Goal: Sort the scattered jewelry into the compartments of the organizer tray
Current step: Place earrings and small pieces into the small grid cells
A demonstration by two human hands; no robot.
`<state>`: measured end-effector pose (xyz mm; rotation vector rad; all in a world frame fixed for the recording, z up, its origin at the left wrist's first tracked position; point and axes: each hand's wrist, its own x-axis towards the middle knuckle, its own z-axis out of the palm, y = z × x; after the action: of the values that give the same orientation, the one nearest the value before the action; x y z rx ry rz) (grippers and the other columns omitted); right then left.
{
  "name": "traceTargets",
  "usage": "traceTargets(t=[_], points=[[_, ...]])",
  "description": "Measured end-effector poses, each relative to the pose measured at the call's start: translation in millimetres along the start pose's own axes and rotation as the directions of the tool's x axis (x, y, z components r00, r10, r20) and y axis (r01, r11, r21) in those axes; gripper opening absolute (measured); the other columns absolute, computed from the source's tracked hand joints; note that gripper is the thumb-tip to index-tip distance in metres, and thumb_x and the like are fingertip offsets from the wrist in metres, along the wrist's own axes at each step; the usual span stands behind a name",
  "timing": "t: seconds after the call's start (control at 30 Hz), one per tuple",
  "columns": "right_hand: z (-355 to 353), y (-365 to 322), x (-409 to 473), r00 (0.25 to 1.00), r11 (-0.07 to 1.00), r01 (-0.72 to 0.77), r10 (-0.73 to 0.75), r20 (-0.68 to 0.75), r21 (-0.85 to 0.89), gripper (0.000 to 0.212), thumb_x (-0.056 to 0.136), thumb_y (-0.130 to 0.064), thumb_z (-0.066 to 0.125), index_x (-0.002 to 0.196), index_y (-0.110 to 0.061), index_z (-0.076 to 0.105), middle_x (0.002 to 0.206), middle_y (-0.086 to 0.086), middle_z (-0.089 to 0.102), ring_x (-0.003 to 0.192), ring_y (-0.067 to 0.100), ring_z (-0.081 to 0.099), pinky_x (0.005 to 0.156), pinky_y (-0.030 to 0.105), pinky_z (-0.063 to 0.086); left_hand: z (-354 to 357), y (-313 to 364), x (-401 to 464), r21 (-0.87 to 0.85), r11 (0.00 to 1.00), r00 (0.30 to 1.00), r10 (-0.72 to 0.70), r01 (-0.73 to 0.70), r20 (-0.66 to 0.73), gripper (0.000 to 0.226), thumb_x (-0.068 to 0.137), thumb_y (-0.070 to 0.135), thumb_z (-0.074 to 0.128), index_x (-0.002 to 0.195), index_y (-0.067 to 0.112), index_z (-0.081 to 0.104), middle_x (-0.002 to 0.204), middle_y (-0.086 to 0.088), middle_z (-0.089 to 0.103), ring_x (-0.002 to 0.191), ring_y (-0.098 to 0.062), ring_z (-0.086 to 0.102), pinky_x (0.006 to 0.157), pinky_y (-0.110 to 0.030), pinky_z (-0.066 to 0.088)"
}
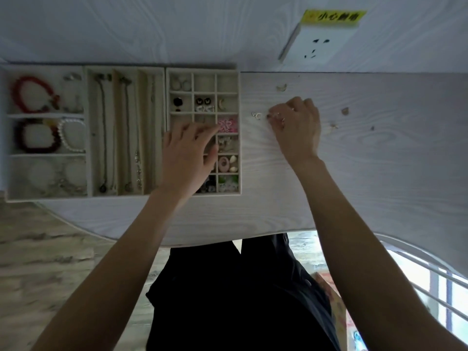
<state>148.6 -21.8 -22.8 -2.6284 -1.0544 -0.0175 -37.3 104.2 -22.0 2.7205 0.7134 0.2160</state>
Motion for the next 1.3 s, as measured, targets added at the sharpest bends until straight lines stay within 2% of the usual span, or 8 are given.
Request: traceTargets(t=[0.37, 0.5, 0.6, 0.8, 0.87, 1.03, 1.2, 1.3], points=[[3, -2, 1, 0.991, 0.973, 0.135, -0.131, 0.034, -0.185, 0.013, 0.083, -0.012, 0.061, 0.072, -0.005, 0.065, 0.068, 0.011, 0.061, 0.069, 0.028, 0.057, 0.064, 0.036, 0.046, -2, 3, 0, -0.069, 0.996, 0.998, -0.062, 0.060, -0.026, 0.032, 0.089, 0.025, 0.055, 0.118, 0.016, 0.065, 0.113, -0.008, 0.061, 0.111, -0.032, 0.049, 0.091, -0.043, 0.040], [-9, -9, -1, 0.990, 0.997, -0.044, 0.036, 0.135, 0.057, 0.018, 0.096, -0.015, 0.047, 0.094, -0.003, 0.061, 0.094, 0.012, 0.061, 0.091, 0.028, 0.052, 0.078, 0.032, 0.037, -9, -4, -8, -0.208, 0.968, 0.976, -0.170, 0.139, -0.140, 0.026, 0.089, 0.017, 0.056, 0.112, 0.012, 0.066, 0.108, -0.008, 0.062, 0.104, -0.026, 0.051, 0.091, -0.032, 0.040], [-21, -29, -3, 0.975, 0.925, -0.177, 0.118, 0.191, 0.336, 0.012, 0.096, -0.014, 0.049, 0.096, -0.007, 0.059, 0.090, 0.004, 0.061, 0.085, 0.021, 0.057, 0.074, 0.028, 0.043, -15, -15, -13, -0.239, 0.940, 0.954, -0.278, 0.245, -0.117, 0.025, 0.090, 0.016, 0.057, 0.113, 0.014, 0.065, 0.111, -0.006, 0.061, 0.105, -0.021, 0.049, 0.091, -0.030, 0.040], [-18, -98, 1, 0.970, 0.818, -0.135, -0.006, 0.242, 0.560, 0.015, 0.087, -0.008, 0.064, 0.101, -0.007, 0.066, 0.084, -0.005, 0.065, 0.071, 0.000, 0.056, 0.067, 0.002, 0.041, -22, -36, -12, -0.216, 0.914, 0.915, -0.378, 0.344, -0.139, 0.025, 0.089, 0.022, 0.058, 0.111, 0.014, 0.065, 0.108, -0.010, 0.060, 0.101, -0.027, 0.051, 0.088, -0.036, 0.041], [-7, -121, 6, 0.956, 0.836, -0.083, -0.087, 0.280, 0.543, 0.016, 0.085, -0.009, 0.065, 0.102, -0.010, 0.068, 0.090, -0.002, 0.069, 0.076, 0.002, 0.058, 0.071, 0.005, 0.044, -22, -40, -12, -0.222, 0.908, 0.909, -0.391, 0.355, -0.144, 0.023, 0.089, 0.022, 0.059, 0.110, 0.014, 0.066, 0.106, -0.011, 0.060, 0.099, -0.030, 0.052, 0.085, -0.038, 0.044], [15, -145, 9, 0.936, 0.887, -0.013, -0.152, 0.319, 0.461, 0.014, 0.086, -0.018, 0.065, 0.097, -0.016, 0.071, 0.090, 0.000, 0.072, 0.082, 0.013, 0.065, 0.074, 0.035, 0.055, -27, -49, -11, -0.277, 0.898, 0.906, -0.393, 0.342, -0.154, 0.024, 0.089, 0.021, 0.056, 0.109, 0.013, 0.066, 0.107, -0.011, 0.059, 0.100, -0.022, 0.044, 0.081, -0.032, 0.041], [10, -131, 2, 0.971, 0.963, 0.155, -0.189, 0.145, 0.219, 0.010, 0.084, -0.011, 0.062, 0.088, -0.010, 0.071, 0.089, 0.009, 0.065, 0.089, 0.029, 0.057, 0.063, 0.029, 0.045, -28, -55, -12, -0.287, 0.916, 0.924, -0.338, 0.280, -0.178, 0.023, 0.091, 0.019, 0.053, 0.108, 0.014, 0.066, 0.105, -0.011, 0.058, 0.100, -0.021, 0.044, 0.083, -0.032, 0.042], [9, -123, 1, 0.974, 0.966, 0.194, -0.211, 0.087, 0.170, 0.010, 0.081, -0.009, 0.063, 0.084, -0.011, 0.073, 0.094, 0.010, 0.062, 0.091, 0.031, 0.054, 0.067, 0.032, 0.045, -26, -56, -10, -0.260, 0.931, 0.933, -0.309, 0.257, -0.184, 0.021, 0.090, 0.020, 0.056, 0.107, 0.014, 0.067, 0.105, -0.010, 0.059, 0.099, -0.024, 0.049, 0.083, -0.027, 0.039]])
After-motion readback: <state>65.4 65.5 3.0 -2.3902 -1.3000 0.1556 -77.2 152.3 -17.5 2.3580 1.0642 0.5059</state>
